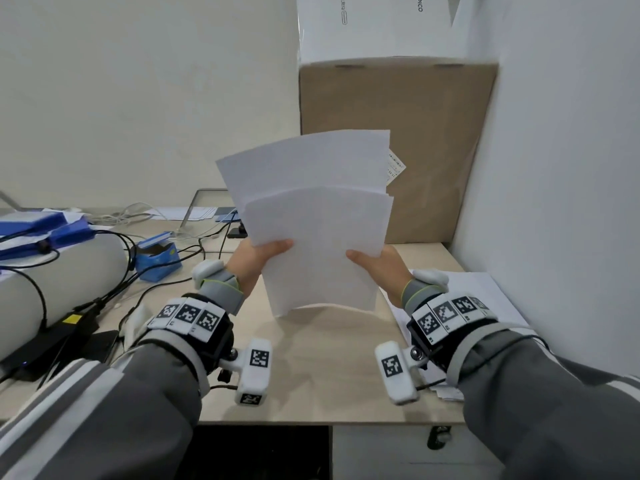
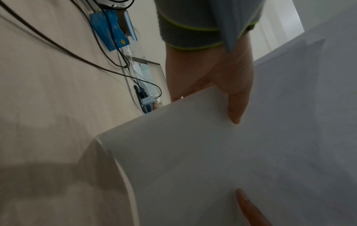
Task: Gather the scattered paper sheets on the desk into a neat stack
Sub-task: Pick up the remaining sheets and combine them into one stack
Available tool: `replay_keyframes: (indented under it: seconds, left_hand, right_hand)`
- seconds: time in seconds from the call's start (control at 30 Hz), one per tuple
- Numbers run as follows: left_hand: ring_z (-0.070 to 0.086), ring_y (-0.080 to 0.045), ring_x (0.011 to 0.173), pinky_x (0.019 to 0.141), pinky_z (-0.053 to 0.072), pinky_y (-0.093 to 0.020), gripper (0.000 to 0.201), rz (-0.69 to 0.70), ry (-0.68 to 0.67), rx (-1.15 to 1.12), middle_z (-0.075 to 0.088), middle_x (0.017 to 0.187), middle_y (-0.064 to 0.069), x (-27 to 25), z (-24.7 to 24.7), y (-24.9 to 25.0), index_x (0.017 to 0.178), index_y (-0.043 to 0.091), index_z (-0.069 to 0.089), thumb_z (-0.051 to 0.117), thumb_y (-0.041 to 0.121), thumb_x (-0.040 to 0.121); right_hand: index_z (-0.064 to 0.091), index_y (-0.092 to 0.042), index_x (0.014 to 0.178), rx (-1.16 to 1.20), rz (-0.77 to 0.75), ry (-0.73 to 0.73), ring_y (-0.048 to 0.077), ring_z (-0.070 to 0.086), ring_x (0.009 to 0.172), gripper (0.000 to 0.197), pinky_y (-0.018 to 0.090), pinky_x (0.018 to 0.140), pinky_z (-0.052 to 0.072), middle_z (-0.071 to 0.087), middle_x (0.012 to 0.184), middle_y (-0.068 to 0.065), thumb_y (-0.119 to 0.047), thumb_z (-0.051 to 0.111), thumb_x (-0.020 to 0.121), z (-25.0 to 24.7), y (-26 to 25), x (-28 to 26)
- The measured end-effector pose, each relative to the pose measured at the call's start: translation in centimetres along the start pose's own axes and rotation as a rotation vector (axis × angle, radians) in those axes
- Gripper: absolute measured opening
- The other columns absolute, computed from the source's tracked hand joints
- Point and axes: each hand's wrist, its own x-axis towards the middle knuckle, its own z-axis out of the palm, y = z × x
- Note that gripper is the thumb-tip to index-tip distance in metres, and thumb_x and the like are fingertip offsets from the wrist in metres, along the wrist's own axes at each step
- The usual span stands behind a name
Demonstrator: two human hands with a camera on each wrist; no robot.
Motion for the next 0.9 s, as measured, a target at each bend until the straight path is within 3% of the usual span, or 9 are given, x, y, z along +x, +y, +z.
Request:
replay_keyframes:
  seconds: [0.1,0.2,0.3,0.43,0.5,0.6,0.67,0.77,0.9]
  left_hand:
    - [0.069,-0.022,0.097,0.075,0.057,-0.03,0.06,-0.002,0.031,-0.001,0.071,0.111,-0.007,1.0,0.1,1.1,0.112,0.012,0.066,0.082,0.021,0.055]
    - [0.068,-0.025,0.097,0.071,0.057,-0.03,0.059,-0.06,0.06,0.02,0.071,0.11,-0.007,1.0,-0.1,0.5,0.113,0.01,0.065,0.081,0.021,0.057]
    - [0.067,-0.028,0.099,0.075,0.056,-0.034,0.064,-0.137,0.094,0.042,0.071,0.109,-0.008,0.2,-0.4,-1.6,0.108,0.012,0.066,0.085,0.026,0.048]
    - [0.065,-0.032,0.103,0.084,0.055,-0.042,0.056,-0.164,0.181,0.097,0.069,0.113,-0.012,-0.4,0.1,-3.4,0.1,0.015,0.066,0.084,0.024,0.048]
    - [0.066,-0.031,0.103,0.089,0.054,-0.045,0.055,-0.142,0.212,0.117,0.069,0.113,-0.013,0.0,0.1,-3.1,0.1,0.014,0.067,0.084,0.026,0.049]
    - [0.067,-0.031,0.102,0.091,0.054,-0.046,0.064,-0.134,0.252,0.089,0.07,0.112,-0.013,0.8,-0.4,-2.8,0.102,0.011,0.068,0.087,0.031,0.045]
    - [0.067,-0.032,0.102,0.092,0.053,-0.048,0.057,-0.19,0.269,0.095,0.069,0.113,-0.015,0.3,-0.5,-3.7,0.104,0.008,0.067,0.086,0.025,0.054]
    - [0.065,-0.035,0.103,0.093,0.052,-0.049,0.054,-0.309,0.249,0.124,0.067,0.117,-0.019,-1.2,-0.3,-6.4,0.112,0.003,0.064,0.082,0.018,0.064]
    - [0.066,-0.035,0.1,0.093,0.052,-0.05,0.063,-0.28,0.277,0.179,0.069,0.111,-0.017,-1.4,1.4,-7.0,0.111,0.002,0.065,0.082,0.026,0.055]
  right_hand:
    - [0.061,-0.014,0.114,0.146,-0.008,0.057,0.026,0.067,0.104,0.044,0.045,0.093,0.053,0.07,0.113,0.008,-0.018,0.079,0.074,0.3,-0.6,1.0]
    - [0.053,-0.008,0.124,0.249,0.014,0.108,0.026,0.067,0.101,0.063,0.037,0.083,0.056,0.068,0.116,0.01,-0.016,0.083,0.07,0.5,0.0,1.4]
    - [0.059,-0.01,0.117,0.226,0.097,0.037,0.026,0.067,0.1,0.049,0.035,0.082,0.055,0.069,0.113,0.009,-0.012,0.08,0.073,0.7,1.4,1.1]
    - [0.064,-0.013,0.107,0.113,0.255,-0.01,0.029,0.064,0.102,0.03,0.041,0.092,0.051,0.068,0.114,0.011,-0.004,0.072,0.079,1.8,2.9,1.1]
    - [0.065,-0.008,0.11,0.107,0.262,0.032,0.032,0.064,0.105,0.029,0.045,0.097,0.05,0.068,0.114,0.014,-0.002,0.068,0.081,2.1,2.8,1.3]
    - [0.065,-0.008,0.107,0.119,0.253,0.035,0.03,0.064,0.099,0.026,0.042,0.093,0.052,0.068,0.108,0.014,0.001,0.064,0.083,2.0,2.4,1.3]
    - [0.062,-0.007,0.111,0.105,0.323,0.031,0.031,0.063,0.101,0.028,0.042,0.091,0.051,0.066,0.112,0.014,-0.002,0.064,0.084,1.8,3.1,1.0]
    - [0.054,-0.007,0.126,-0.062,0.466,0.004,0.032,0.059,0.111,0.047,0.046,0.097,0.049,0.062,0.123,0.012,-0.011,0.066,0.081,1.6,5.3,0.5]
    - [0.061,-0.005,0.117,-0.237,0.346,0.067,0.033,0.063,0.102,0.032,0.042,0.093,0.052,0.066,0.107,0.012,-0.008,0.055,0.086,-0.1,5.2,-1.0]
